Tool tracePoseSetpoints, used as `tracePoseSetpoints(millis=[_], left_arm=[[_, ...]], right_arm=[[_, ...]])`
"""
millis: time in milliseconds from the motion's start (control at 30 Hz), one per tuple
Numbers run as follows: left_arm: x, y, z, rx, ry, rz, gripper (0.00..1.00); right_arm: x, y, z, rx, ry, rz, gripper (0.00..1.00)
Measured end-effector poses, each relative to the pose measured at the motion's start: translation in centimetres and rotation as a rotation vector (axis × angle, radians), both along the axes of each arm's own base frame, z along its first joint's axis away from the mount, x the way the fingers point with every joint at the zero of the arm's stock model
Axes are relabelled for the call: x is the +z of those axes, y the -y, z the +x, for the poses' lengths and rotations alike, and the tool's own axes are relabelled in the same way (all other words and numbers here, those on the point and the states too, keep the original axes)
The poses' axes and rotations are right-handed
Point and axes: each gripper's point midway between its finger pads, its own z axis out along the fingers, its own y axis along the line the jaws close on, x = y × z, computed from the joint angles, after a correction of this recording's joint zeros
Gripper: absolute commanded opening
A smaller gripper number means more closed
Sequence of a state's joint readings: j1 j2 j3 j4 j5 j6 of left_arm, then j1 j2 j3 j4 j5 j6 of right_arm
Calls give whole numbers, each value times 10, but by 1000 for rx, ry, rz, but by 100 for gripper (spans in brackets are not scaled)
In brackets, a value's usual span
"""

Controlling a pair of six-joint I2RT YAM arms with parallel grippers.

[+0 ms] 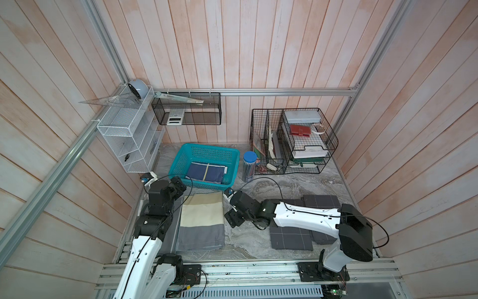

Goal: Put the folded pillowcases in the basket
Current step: Adjust the pillowcase at the center of the board.

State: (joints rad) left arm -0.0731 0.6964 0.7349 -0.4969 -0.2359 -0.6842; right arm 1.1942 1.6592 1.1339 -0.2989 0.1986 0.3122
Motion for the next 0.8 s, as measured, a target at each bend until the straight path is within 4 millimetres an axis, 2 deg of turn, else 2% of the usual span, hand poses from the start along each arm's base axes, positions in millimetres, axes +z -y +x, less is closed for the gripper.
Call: tracePoseSetpoints(millis=[133,233,367,467,567,667,800], left_arm=[[1,-1,-22,-5,26,-5,96],[4,-2,-31,-3,36,-6,97],[4,-3,-36,3,35,-3,98],[2,-4,-36,6,28,-1,98],[1,-4,-36,7,23,0,99],[-1,-4,-34,8,13,2,99],[-6,-3,-31,5,-8,2,100]], right_arm=[[-21,-19,-29,76,-1,-46,92],[-35,-37,-43,131,3,-98,93],[-41,-63,-48,180,11,-163,93],[-45,-74,-47,193,17,-202,93],[-59,-70,-45,194,12,-267,93],[-75,-56,-45,187,7,-350,93],[-81,-43,-41,162,23,-402,93]])
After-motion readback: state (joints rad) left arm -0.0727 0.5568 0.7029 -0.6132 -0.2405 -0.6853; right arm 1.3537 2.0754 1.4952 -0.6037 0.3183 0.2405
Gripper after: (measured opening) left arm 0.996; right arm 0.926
